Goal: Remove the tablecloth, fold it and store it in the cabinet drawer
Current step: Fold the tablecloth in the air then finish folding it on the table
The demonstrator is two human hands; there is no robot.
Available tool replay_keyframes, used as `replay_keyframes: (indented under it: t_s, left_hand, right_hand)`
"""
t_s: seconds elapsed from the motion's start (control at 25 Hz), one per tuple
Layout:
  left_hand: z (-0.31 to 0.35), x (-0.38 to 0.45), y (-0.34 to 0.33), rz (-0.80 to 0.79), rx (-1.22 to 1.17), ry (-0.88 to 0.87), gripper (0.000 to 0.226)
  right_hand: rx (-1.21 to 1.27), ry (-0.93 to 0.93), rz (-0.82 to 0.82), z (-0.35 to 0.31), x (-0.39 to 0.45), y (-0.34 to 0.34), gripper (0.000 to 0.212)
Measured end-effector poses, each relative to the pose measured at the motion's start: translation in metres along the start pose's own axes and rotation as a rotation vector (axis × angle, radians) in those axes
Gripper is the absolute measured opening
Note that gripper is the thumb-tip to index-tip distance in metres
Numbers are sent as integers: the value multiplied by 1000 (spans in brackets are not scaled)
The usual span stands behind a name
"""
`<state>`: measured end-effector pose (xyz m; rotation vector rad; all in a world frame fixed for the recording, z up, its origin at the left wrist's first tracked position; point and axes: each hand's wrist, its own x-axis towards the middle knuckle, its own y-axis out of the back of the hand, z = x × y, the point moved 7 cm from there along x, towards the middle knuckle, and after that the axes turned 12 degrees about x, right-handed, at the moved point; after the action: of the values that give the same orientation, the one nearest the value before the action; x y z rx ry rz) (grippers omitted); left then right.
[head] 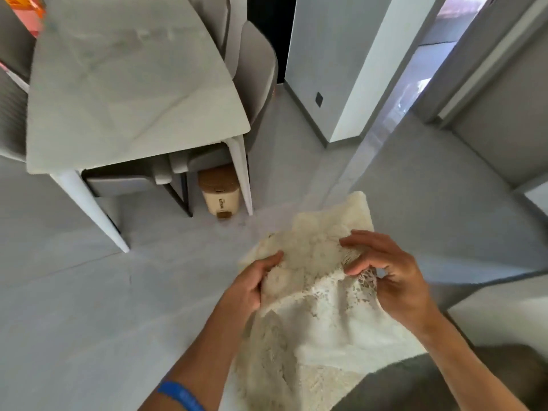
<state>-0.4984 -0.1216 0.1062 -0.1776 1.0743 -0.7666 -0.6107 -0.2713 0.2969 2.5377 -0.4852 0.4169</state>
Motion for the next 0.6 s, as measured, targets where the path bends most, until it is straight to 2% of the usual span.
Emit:
replay_keyframes:
  t_s: [0.08,0.16,0.24,0.32,0.36,0.44,0.52,0.6]
  left_hand:
    - [10,-7,14,53,-43,-93,51]
    - [31,-23,31,31,-77,-231,43]
    - [47,-46,42,-26,-3,-330,39]
    - [55,-67,47,-14,130,-417,34]
    - [60,-76,46,9,183,-457,31]
    - [73,-91,35,27,289,-520,28]
    - [89,-108,18,5,426,-549,27]
    - [104,-127,7,-48,511,-560,32]
  right_hand:
    - [-116,37,-30,10,-14,-8,32]
    - [-239,60,-64,20,-32,-19,43]
    - [-338,38,-79,28,-51,-32,42]
    - [-378,-16,-161,35,-75,-55,35]
    - [-351,-75,-242,40,-86,-69,39]
    - [-199,-324,-390,56,-101,-86,62]
    - [-24,-529,-314,71,-88,-82,75]
    - [4,-546,-197,77,-46,-82,81]
